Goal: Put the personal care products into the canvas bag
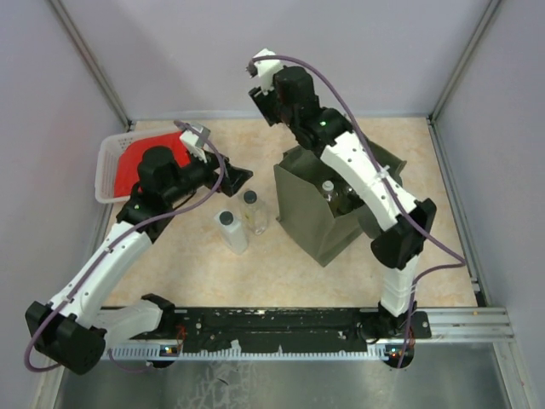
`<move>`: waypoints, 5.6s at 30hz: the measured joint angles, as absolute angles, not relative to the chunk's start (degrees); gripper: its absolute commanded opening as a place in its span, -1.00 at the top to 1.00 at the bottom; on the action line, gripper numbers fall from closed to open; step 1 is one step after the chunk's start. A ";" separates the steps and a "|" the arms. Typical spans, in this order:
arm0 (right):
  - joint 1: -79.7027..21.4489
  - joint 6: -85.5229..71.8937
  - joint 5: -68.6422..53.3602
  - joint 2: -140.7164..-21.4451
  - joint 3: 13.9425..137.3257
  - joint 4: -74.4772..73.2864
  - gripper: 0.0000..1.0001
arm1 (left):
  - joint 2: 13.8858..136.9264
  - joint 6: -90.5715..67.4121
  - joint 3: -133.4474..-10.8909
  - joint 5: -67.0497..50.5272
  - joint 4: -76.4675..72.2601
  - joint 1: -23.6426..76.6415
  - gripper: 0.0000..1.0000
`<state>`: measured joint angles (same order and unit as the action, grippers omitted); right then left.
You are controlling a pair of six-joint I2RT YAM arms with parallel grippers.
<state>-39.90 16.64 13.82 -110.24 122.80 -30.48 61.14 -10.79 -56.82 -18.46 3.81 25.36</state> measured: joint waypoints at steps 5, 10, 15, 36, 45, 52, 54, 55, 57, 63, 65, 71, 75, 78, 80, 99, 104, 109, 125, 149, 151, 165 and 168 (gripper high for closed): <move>-39.57 19.16 18.46 -103.57 122.72 -28.84 1.00 | 63.99 -12.78 -59.51 -26.00 -1.17 25.36 -1.00; -39.57 21.23 23.07 -93.86 117.89 -28.25 1.00 | 69.89 -16.40 -64.34 -33.28 -7.01 25.36 -1.00; -39.57 22.83 28.62 -82.41 108.53 -27.18 1.00 | 75.68 -17.78 -69.32 -36.75 -9.76 26.70 -1.00; -39.24 17.85 34.39 -60.18 92.27 -33.39 1.00 | 92.92 -3.55 -82.43 -16.56 3.05 36.67 -0.18; -39.24 11.20 19.18 -58.61 90.96 -35.62 1.00 | 93.21 -2.00 -83.33 -13.21 3.07 37.01 0.63; -39.24 9.76 12.60 -59.40 82.37 -33.34 1.00 | 89.41 -1.17 -81.17 -10.79 5.39 37.41 0.61; -39.24 9.50 11.14 -60.42 80.75 -32.82 1.00 | 87.70 -1.15 -80.03 -10.35 6.13 37.54 0.59; -39.24 9.32 10.55 -60.99 80.36 -32.56 1.00 | 86.91 -1.15 -79.57 -10.13 6.46 37.58 0.59; -39.24 8.84 9.04 -62.39 79.94 -32.03 1.00 | 85.21 -1.15 -78.43 -9.45 6.76 37.58 0.58; -39.53 6.76 4.91 -62.98 77.12 -28.73 1.00 | 81.36 -0.82 -76.86 -7.25 8.12 37.56 0.55; -39.62 6.26 3.64 -62.98 75.77 -27.38 1.00 | 81.06 -0.51 -76.86 -6.81 8.19 37.52 0.52; -39.64 4.89 1.10 -63.07 70.02 -24.08 1.00 | 81.23 -0.21 -76.86 -8.03 8.19 37.50 0.29; -39.64 4.34 0.97 -63.29 68.66 -23.22 1.00 | 81.65 -0.56 -76.86 -10.90 7.60 37.52 -0.28; -39.64 4.38 1.80 -63.24 68.66 -22.72 1.00 | 81.69 -1.08 -76.86 -12.67 6.79 37.50 -0.36; -39.64 4.38 2.37 -63.05 68.60 -22.74 1.00 | 81.69 -1.45 -76.86 -13.93 5.93 37.45 -0.37; -39.64 3.70 5.50 -59.33 63.26 -19.53 1.00 | 87.11 -3.29 -76.88 -19.81 1.80 37.50 0.87; -39.64 2.90 5.30 -59.35 62.13 -19.20 1.00 | 88.31 -2.94 -77.23 -19.00 1.74 37.52 1.00; -39.64 2.04 4.47 -59.59 61.36 -18.41 1.00 | 89.01 -2.37 -78.06 -17.43 3.18 37.52 1.00; -38.44 -0.10 -2.17 -67.83 56.93 -15.18 1.00 | 86.35 0.12 -80.88 -15.97 10.94 37.52 1.00; -38.44 -0.89 -2.11 -79.24 54.68 -11.90 -0.72 | 86.02 0.10 -80.88 -15.00 12.51 37.52 1.00; -38.46 -0.51 -1.41 -78.39 54.78 -11.77 -0.90 | 86.02 0.10 -80.88 -15.03 12.45 37.52 1.00; -45.19 3.95 11.60 -67.00 71.13 -19.92 -0.98 | 86.37 0.62 -81.47 -13.76 12.60 37.52 1.00; -51.03 4.34 14.04 -63.22 72.53 -20.58 -0.98 | 87.44 1.23 -82.96 -12.82 13.32 37.30 1.00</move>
<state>-51.03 4.34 14.04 -63.22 72.53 -20.58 87.44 1.23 -82.96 -12.82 13.32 37.30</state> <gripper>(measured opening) 0.990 0.014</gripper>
